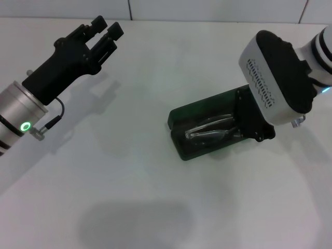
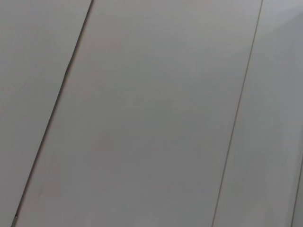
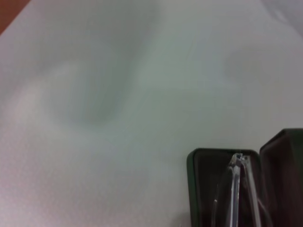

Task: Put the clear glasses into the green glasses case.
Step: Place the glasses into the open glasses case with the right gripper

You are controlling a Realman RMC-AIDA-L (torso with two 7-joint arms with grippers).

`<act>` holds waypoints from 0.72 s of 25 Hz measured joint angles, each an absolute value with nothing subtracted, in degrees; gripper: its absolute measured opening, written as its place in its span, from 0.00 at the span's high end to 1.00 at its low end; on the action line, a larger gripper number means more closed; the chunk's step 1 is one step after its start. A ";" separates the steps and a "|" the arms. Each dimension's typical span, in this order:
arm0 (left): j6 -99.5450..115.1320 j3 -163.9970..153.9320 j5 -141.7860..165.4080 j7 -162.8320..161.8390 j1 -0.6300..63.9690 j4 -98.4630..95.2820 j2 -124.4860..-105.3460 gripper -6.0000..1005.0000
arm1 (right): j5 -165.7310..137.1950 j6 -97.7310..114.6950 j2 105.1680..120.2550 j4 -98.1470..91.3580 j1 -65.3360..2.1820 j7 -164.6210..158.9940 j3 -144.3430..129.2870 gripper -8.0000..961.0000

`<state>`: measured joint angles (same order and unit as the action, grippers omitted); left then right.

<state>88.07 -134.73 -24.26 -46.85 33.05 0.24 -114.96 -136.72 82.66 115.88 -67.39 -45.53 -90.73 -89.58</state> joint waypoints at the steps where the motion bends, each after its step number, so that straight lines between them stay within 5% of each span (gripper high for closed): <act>1: 88.07 -134.73 -24.26 -46.85 33.05 0.23 -114.96 0.49 | -137.04 82.50 115.89 -67.46 -45.58 -91.15 -89.90 0.94; 18: 88.06 -134.47 -24.30 -46.85 33.04 0.26 -115.12 0.49 | -136.76 82.68 116.04 -68.29 -47.12 -91.54 -91.12 0.94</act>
<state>88.06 -134.47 -24.30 -46.85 33.04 0.26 -115.12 -136.76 82.68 116.04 -68.29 -47.12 -91.54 -91.12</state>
